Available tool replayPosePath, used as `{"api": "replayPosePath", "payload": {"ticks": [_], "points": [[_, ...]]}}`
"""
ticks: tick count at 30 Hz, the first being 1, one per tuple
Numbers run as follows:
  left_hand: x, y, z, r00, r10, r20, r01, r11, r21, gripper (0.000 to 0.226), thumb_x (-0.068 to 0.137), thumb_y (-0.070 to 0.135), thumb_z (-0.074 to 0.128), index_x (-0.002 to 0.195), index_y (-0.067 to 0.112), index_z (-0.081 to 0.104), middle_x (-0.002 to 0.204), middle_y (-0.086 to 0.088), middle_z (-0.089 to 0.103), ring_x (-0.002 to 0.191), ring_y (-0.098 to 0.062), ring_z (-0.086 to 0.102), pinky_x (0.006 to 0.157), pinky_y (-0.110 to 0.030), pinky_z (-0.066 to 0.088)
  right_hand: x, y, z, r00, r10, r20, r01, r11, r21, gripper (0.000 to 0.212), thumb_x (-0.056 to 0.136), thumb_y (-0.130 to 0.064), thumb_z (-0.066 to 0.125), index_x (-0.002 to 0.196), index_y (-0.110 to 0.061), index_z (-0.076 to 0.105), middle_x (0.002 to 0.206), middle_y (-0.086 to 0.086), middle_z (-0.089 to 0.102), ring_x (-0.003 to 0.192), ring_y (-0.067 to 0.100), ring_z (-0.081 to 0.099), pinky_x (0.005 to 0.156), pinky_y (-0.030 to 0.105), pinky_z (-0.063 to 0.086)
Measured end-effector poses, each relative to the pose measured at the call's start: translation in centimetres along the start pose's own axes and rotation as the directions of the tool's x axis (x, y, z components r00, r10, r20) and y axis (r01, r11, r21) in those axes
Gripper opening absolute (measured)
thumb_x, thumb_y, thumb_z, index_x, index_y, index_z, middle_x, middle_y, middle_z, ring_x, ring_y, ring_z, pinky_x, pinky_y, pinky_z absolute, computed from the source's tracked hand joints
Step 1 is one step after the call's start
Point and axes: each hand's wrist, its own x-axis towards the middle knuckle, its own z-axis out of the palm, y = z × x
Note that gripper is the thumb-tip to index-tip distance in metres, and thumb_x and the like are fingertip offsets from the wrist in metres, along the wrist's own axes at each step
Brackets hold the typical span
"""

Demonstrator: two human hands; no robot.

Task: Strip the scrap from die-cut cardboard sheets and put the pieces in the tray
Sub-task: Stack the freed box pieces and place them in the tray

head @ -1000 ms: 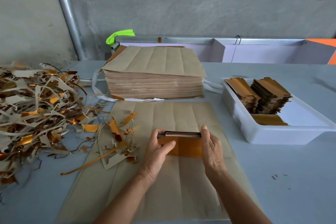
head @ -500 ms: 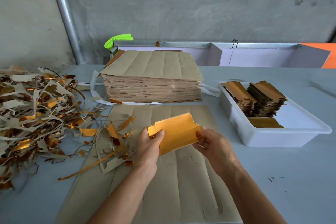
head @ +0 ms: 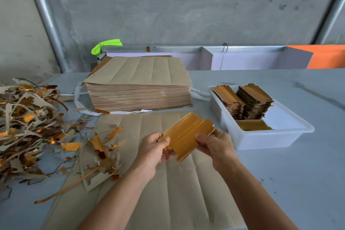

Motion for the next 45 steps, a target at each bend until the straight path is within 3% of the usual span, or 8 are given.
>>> {"api": "replayPosePath", "payload": {"ticks": [6,11,15,22,27,34,41,45], "points": [[0.8,0.6,2.9,0.997,-0.025,0.078,0.036,0.99,-0.135,0.02,0.098,0.005,0.046,0.087,0.018,0.057,0.084,-0.012,0.068,0.06,-0.021,0.068,0.054,-0.031,0.056,1.2,-1.3,-2.0,0.998,0.036,-0.059,-0.031,0.996,0.085,0.018,0.082,0.006,0.066,0.094,-0.004,0.057,0.078,0.008,0.066,0.057,0.012,0.067,0.047,0.019,0.053],[1.8,0.8,5.5,0.985,-0.024,0.171,0.043,0.993,-0.111,0.02,0.097,0.001,0.046,0.112,0.013,0.051,0.099,-0.015,0.066,0.074,-0.025,0.069,0.062,-0.035,0.056,2.4,-2.2,-3.8,0.993,0.021,-0.119,-0.01,0.996,0.091,0.023,0.085,0.001,0.065,0.101,-0.01,0.055,0.094,0.008,0.066,0.076,0.016,0.066,0.053,0.022,0.054],[2.8,2.3,7.6,0.988,0.048,0.147,-0.045,0.999,-0.025,0.015,0.093,-0.004,0.05,0.095,0.009,0.058,0.091,-0.016,0.067,0.071,-0.024,0.069,0.058,-0.03,0.056,3.2,-4.2,-5.5,0.993,0.016,-0.113,-0.004,0.994,0.109,0.024,0.082,0.004,0.066,0.099,-0.009,0.056,0.087,0.008,0.066,0.073,0.018,0.067,0.056,0.025,0.055],[5.9,6.9,13.5,0.96,0.182,0.213,-0.193,0.981,0.033,0.018,0.092,-0.008,0.049,0.097,0.009,0.054,0.075,-0.009,0.061,0.045,-0.009,0.061,0.047,-0.024,0.054,6.2,-10.7,-10.4,0.99,-0.075,-0.118,0.076,0.997,0.004,0.014,0.081,0.006,0.066,0.087,-0.006,0.06,0.081,0.014,0.064,0.07,0.025,0.066,0.05,0.027,0.055],[7.2,7.4,17.1,0.953,0.035,0.302,-0.007,0.996,-0.093,0.038,0.082,-0.009,0.064,0.114,0.009,0.052,0.096,-0.015,0.068,0.071,-0.025,0.07,0.06,-0.033,0.059,8.6,-12.5,-13.7,0.973,-0.057,-0.225,0.062,0.998,0.014,0.015,0.08,0.009,0.067,0.087,-0.002,0.059,0.082,0.014,0.063,0.068,0.021,0.064,0.048,0.023,0.053],[7.7,6.1,19.7,0.917,-0.075,0.392,0.113,0.991,-0.073,0.011,0.083,-0.003,0.066,0.092,0.0,0.061,0.067,-0.011,0.07,0.057,-0.019,0.069,0.05,-0.024,0.055,10.4,-10.9,-16.9,0.949,-0.016,-0.315,0.042,0.996,0.076,0.016,0.08,0.009,0.067,0.084,-0.003,0.058,0.083,0.015,0.065,0.073,0.024,0.067,0.054,0.027,0.054],[8.5,5.5,21.4,0.94,-0.058,0.335,0.016,0.992,0.127,0.016,0.079,-0.012,0.065,0.083,0.003,0.06,0.078,-0.012,0.068,0.055,-0.016,0.068,0.05,-0.021,0.055,11.6,-10.4,-18.1,0.94,0.039,-0.338,-0.021,0.998,0.057,0.016,0.08,0.009,0.067,0.09,0.0,0.058,0.091,0.018,0.065,0.078,0.026,0.067,0.057,0.03,0.055],[9.0,5.8,22.2,0.931,-0.11,0.348,0.031,0.974,0.226,0.024,0.081,-0.013,0.063,0.089,0.004,0.049,0.088,-0.014,0.064,0.06,-0.02,0.068,0.052,-0.024,0.057,12.3,-10.8,-18.3,0.937,0.039,-0.348,-0.091,0.987,-0.135,0.028,0.079,0.012,0.066,0.102,0.001,0.056,0.096,0.018,0.062,0.074,0.026,0.067,0.05,0.028,0.056]]}}
